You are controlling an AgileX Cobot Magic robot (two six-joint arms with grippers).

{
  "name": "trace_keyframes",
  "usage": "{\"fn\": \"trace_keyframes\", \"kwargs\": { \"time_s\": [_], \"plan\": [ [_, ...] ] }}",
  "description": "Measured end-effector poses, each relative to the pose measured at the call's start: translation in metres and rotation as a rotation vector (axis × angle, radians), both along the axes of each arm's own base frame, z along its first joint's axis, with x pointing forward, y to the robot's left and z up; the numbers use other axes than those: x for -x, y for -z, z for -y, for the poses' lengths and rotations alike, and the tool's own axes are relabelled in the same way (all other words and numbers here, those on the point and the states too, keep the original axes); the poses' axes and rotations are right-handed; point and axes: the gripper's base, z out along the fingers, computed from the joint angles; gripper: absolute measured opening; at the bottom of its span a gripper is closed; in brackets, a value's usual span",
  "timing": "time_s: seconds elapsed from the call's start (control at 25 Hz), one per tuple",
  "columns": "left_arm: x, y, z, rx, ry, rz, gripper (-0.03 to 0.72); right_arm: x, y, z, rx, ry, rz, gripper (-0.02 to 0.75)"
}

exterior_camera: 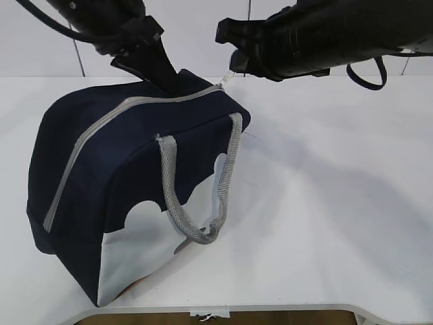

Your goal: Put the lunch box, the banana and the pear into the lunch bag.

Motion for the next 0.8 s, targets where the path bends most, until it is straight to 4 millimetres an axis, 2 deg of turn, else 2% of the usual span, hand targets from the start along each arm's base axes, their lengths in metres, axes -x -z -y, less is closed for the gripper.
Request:
{"fn": "trace_keyframes", "kwargs": {
  "time_s": [0.08,0.12,0.28,0.48,0.6,0.64,0.8],
  "plan": [
    [0.0,0.0,0.0,0.0,0.0,0.0,0.149,0.0,0.0,0.0,0.0,0.0,0.0,0.001],
    [0.0,0.0,0.0,-0.002,0.023,0.018,0.002,0.0,0.0,0.0,0.0,0.0,0.0,0.001],
    [0.003,-0.007,-0.002,-0.002,0.024,0.037,0.0,0.0,0.0,0.0,0.0,0.0,0.0,0.001],
    [0.015,-0.029,-0.007,0.003,0.025,0.095,0.0,0.0,-0.001,0.0,-0.001,0.0,0.001,0.001],
    [0.015,-0.029,-0.007,0.003,0.025,0.095,0.0,-0.002,-0.001,0.002,-0.004,0.008,0.004,0.001],
    [0.024,-0.045,-0.012,0.009,0.025,0.138,0.0,-0.002,-0.001,0.003,-0.004,0.01,0.004,0.001],
    [0.03,-0.055,-0.014,0.017,0.024,0.163,0.0,-0.009,-0.001,0.015,-0.03,0.058,-0.008,0.001]
  ]
}}
